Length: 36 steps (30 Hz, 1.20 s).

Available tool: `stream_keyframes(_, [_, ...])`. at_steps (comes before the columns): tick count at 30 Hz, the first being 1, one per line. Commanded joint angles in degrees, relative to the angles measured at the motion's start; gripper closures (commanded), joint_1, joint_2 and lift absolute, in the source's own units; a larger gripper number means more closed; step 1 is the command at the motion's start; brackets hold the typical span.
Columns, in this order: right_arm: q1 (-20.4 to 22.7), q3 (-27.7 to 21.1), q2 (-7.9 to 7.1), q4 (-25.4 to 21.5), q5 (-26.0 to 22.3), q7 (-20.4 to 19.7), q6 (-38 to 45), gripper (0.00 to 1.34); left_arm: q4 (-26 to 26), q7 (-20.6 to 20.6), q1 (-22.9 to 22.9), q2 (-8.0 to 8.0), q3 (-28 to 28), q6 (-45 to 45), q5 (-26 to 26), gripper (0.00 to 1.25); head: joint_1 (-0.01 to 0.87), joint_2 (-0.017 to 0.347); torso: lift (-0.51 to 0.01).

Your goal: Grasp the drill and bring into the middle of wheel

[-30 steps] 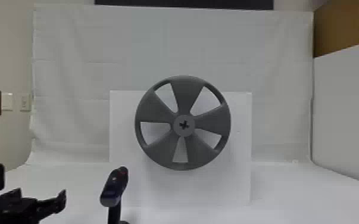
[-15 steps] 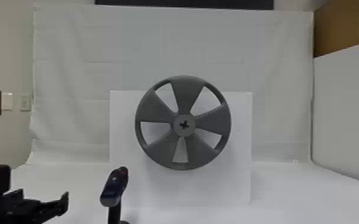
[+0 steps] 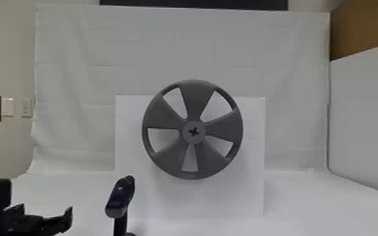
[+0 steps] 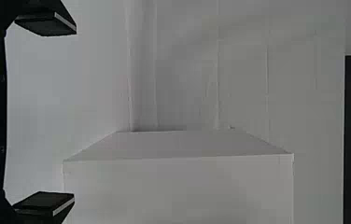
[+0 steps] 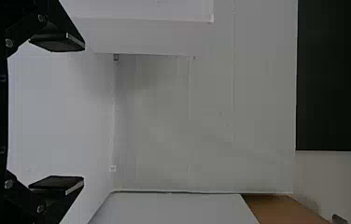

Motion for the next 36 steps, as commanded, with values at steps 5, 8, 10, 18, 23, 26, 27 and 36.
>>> stream_keyframes(5, [0.96, 0.08, -2.15, -0.25, -1.61, 0.0, 1.78, 0.27, -0.15, 0.17, 0.2, -0.19, 0.22, 0.09, -0.19, 0.04, 0.0, 0.0, -0.406])
stream_keyframes(8, [1.22, 0.35, -2.68, -0.25, -1.88, 0.09, 2.14, 0.28, -0.15, 0.25, 0.29, -0.19, 0.22, 0.17, -0.28, 0.04, 0.0, 0.0, -0.406])
stream_keyframes(10, [1.31, 0.35, -2.95, -0.25, -2.05, 0.09, 2.31, 0.29, -0.15, 0.25, 0.29, -0.19, 0.22, 0.17, -0.19, 0.04, 0.0, 0.0, -0.406])
stream_keyframes(18, [1.93, 0.35, -3.56, -0.25, -2.67, 0.09, 2.66, 0.3, -0.15, 0.69, 0.29, -0.28, 0.05, 0.35, -0.1, 0.04, 0.0, 0.0, -0.406])
stream_keyframes(23, [1.84, 0.26, -3.47, -0.25, -2.76, 0.09, 2.66, 0.3, -0.15, 0.87, 0.2, -0.28, 0.05, 0.35, -0.1, 0.04, 0.0, 0.0, -0.406])
stream_keyframes(26, [1.93, 0.26, -3.47, -0.25, -2.76, 0.09, 2.75, 0.3, -0.15, 0.87, 0.11, -0.28, 0.05, 0.35, -0.1, 0.04, 0.0, 0.0, -0.406])
stream_keyframes(27, [1.93, 0.26, -3.47, -0.25, -2.76, 0.09, 2.75, 0.3, -0.15, 0.87, 0.11, -0.28, 0.05, 0.35, -0.1, 0.04, 0.0, 0.0, -0.406])
stream_keyframes(36, [1.93, 0.26, -3.47, -0.25, -2.84, 0.09, 2.75, 0.3, -0.15, 0.96, 0.02, -0.37, 0.05, 0.26, -0.19, 0.04, 0.0, 0.0, -0.406])
